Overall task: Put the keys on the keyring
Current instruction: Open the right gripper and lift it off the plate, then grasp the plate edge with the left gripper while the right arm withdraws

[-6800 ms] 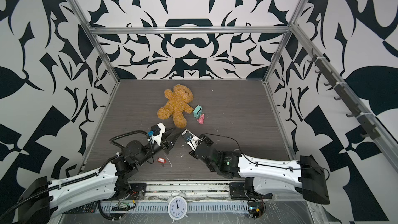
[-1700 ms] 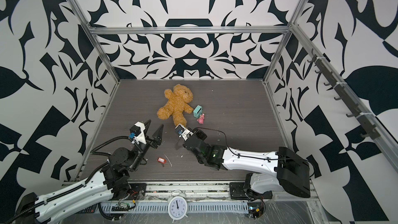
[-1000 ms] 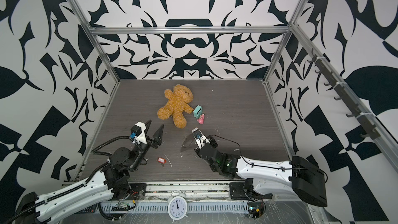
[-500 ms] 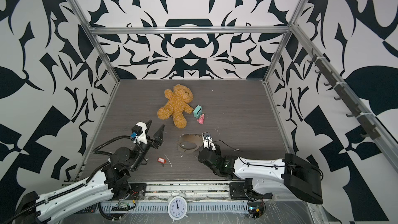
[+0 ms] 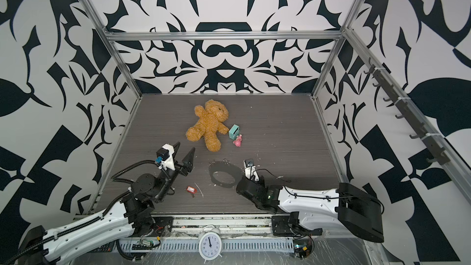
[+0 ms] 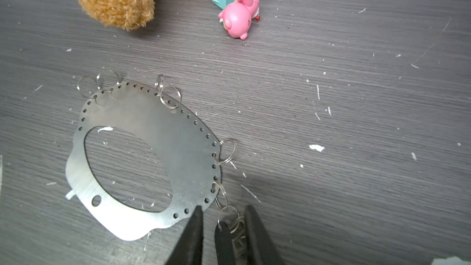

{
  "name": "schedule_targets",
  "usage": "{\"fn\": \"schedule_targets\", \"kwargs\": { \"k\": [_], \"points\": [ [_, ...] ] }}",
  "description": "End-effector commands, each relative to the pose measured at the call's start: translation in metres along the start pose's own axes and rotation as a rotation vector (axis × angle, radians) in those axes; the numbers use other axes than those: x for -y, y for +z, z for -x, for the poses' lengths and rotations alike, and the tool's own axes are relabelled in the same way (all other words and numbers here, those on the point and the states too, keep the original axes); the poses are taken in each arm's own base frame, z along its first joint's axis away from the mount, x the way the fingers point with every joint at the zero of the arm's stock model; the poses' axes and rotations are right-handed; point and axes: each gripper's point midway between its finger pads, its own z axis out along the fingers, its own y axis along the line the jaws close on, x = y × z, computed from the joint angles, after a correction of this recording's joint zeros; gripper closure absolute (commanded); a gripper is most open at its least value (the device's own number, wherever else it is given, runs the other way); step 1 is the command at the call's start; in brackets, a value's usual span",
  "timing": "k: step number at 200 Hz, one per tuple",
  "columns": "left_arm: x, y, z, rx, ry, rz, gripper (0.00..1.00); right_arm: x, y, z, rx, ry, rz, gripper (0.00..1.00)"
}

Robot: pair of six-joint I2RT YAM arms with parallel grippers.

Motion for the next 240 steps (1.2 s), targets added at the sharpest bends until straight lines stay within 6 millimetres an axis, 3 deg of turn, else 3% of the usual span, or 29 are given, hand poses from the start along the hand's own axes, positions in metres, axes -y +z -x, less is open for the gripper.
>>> {"fn": "schedule_targets", "kwargs": {
  "k": [1,50,94,134,156,208,211,240],
  "points": [
    [-0.003,-0.001,0.003,0.011,-0.021,0.009,0.29,0.005,-0.011,0.018,0.050,0.028,-0.027,0.62],
    [0.009,0.005,0.001,-0.018,-0.008,-0.039,0.30,-0.017,-0.028,0.078,0.216,0.027,0.015,0.61],
    [0.038,0.015,-0.009,-0.098,0.044,-0.162,0.29,-0.006,-0.008,0.115,0.259,0.061,-0.078,0.69],
    [0.062,0.034,-0.033,-0.249,0.123,-0.229,0.30,0.032,0.023,0.118,0.234,0.182,-0.101,0.72],
    [0.071,0.044,-0.048,-0.346,0.150,-0.238,0.32,0.054,0.022,0.120,0.245,0.195,-0.168,0.74],
    [0.097,0.086,-0.078,-0.425,0.158,-0.234,0.33,0.079,0.024,0.114,0.257,0.248,-0.243,0.84],
    [0.098,0.089,-0.091,-0.460,0.176,-0.233,0.33,0.079,0.025,0.112,0.250,0.246,-0.245,0.84],
    [0.116,0.108,-0.136,-0.611,0.257,-0.264,0.43,0.089,0.028,0.109,0.225,0.270,-0.281,0.88]
  ]
}}
